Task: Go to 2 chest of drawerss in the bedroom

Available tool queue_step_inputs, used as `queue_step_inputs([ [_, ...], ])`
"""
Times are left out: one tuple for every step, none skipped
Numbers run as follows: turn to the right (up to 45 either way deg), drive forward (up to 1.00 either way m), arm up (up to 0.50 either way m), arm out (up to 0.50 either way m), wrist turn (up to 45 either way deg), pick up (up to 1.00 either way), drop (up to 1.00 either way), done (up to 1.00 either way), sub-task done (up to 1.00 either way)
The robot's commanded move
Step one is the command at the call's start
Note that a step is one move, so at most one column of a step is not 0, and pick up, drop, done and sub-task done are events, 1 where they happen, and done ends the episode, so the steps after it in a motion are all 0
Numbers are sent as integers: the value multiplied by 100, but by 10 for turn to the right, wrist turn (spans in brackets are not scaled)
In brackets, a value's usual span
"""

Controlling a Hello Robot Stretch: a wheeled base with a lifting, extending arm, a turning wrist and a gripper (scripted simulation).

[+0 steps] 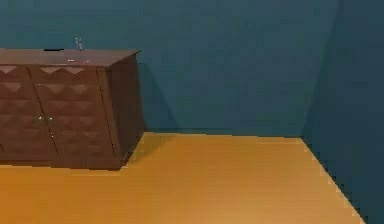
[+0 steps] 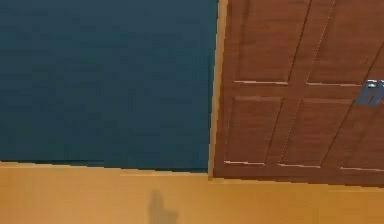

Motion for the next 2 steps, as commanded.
queue_step_inputs([
  [0, 100, 0, 0, 0, 0, 0, 0, 0],
  [-90, 0, 0, 0, 0, 0, 0, 0, 0],
])
